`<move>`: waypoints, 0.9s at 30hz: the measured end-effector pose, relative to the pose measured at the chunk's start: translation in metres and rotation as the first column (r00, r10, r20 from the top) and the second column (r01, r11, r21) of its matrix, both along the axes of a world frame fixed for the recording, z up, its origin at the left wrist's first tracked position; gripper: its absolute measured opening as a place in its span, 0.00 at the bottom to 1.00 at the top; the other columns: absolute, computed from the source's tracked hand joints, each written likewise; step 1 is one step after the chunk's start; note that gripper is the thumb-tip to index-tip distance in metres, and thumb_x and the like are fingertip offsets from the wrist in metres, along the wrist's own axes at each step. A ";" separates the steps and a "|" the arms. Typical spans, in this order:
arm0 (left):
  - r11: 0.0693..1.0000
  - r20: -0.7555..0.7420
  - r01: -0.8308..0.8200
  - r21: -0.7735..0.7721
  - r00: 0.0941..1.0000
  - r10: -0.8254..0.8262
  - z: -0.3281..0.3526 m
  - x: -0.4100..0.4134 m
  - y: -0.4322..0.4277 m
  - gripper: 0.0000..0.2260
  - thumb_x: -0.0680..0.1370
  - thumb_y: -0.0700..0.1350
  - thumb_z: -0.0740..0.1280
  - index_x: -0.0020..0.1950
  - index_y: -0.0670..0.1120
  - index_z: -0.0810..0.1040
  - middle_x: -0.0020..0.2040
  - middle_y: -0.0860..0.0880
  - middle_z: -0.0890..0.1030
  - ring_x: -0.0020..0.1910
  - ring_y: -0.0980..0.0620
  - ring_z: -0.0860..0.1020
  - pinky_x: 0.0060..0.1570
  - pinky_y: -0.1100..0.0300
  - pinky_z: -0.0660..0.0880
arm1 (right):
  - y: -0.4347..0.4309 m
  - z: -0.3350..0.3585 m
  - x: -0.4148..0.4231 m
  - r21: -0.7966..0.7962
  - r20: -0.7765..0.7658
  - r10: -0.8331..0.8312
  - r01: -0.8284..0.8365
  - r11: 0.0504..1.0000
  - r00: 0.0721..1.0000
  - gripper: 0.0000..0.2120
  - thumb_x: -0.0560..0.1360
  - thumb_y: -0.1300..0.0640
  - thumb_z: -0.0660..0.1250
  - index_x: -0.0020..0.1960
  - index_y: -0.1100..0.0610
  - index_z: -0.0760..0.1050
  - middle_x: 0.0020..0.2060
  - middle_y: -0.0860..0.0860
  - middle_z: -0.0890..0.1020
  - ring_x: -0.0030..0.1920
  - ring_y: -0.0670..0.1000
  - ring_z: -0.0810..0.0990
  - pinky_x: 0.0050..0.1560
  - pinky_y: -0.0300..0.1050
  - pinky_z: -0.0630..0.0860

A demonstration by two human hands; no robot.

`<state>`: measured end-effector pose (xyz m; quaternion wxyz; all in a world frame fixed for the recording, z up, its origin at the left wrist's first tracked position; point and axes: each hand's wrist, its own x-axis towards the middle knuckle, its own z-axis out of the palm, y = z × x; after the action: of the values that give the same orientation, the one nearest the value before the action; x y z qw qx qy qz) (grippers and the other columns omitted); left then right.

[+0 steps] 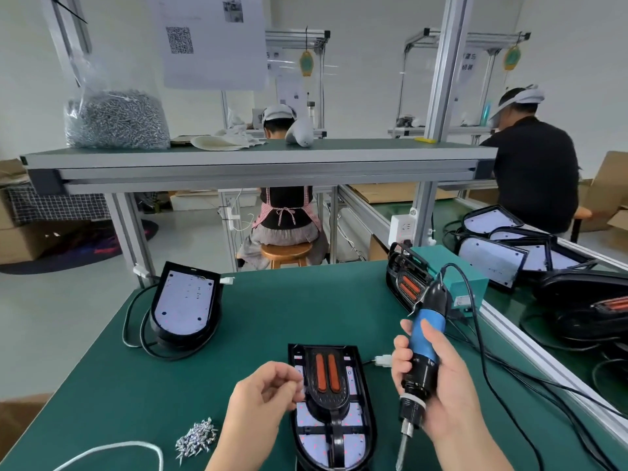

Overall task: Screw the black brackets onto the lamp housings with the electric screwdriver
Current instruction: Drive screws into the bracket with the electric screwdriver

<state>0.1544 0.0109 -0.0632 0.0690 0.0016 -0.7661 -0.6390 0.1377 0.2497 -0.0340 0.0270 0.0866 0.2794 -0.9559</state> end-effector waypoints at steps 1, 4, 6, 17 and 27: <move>1.000 -0.003 0.003 -0.010 1.000 -0.003 0.001 0.000 0.000 0.12 0.76 0.28 0.67 0.41 0.43 0.83 0.38 0.44 0.85 0.38 0.49 0.84 0.38 0.64 0.79 | -0.003 0.001 -0.001 0.005 -0.019 0.011 -0.011 1.000 1.000 0.20 0.70 0.53 0.72 0.59 0.59 0.77 0.35 0.54 0.77 0.28 0.48 0.74 0.26 0.40 0.76; 0.999 -0.019 0.012 -0.053 1.000 -0.013 0.007 0.003 0.000 0.12 0.74 0.29 0.70 0.39 0.46 0.85 0.37 0.45 0.85 0.36 0.52 0.84 0.39 0.67 0.78 | -0.012 0.002 -0.006 -0.023 -0.066 0.032 -0.033 0.999 0.997 0.20 0.71 0.52 0.71 0.61 0.58 0.78 0.36 0.54 0.75 0.29 0.49 0.72 0.28 0.41 0.75; 0.998 -0.032 0.021 -0.062 0.999 -0.023 0.011 0.004 0.001 0.13 0.72 0.28 0.72 0.38 0.46 0.85 0.37 0.46 0.85 0.33 0.55 0.81 0.39 0.69 0.77 | -0.017 0.002 -0.008 -0.097 -0.084 0.042 -0.050 0.994 0.996 0.19 0.72 0.51 0.72 0.61 0.57 0.78 0.36 0.53 0.75 0.30 0.50 0.72 0.31 0.42 0.76; 0.976 0.112 0.209 -0.065 0.973 -0.201 0.012 0.004 0.007 0.09 0.77 0.29 0.65 0.42 0.39 0.81 0.38 0.45 0.86 0.40 0.49 0.86 0.40 0.62 0.81 | -0.038 0.023 -0.026 -0.124 -0.137 -0.093 0.076 0.989 0.986 0.15 0.67 0.57 0.76 0.54 0.54 0.85 0.38 0.53 0.80 0.33 0.49 0.78 0.36 0.42 0.81; 0.970 0.185 0.174 0.172 0.961 -0.205 0.014 -0.003 0.014 0.05 0.76 0.26 0.66 0.43 0.31 0.80 0.37 0.35 0.84 0.36 0.38 0.85 0.32 0.59 0.81 | -0.062 0.036 -0.035 -0.079 -0.174 -0.235 0.224 0.971 0.956 0.22 0.64 0.54 0.78 0.57 0.53 0.80 0.36 0.51 0.78 0.31 0.47 0.77 0.34 0.39 0.78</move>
<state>0.1514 0.0253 -0.0490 -0.0708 -0.0018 -0.7142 -0.6963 0.1027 0.1875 0.0020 -0.1072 0.0298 0.2408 -0.9642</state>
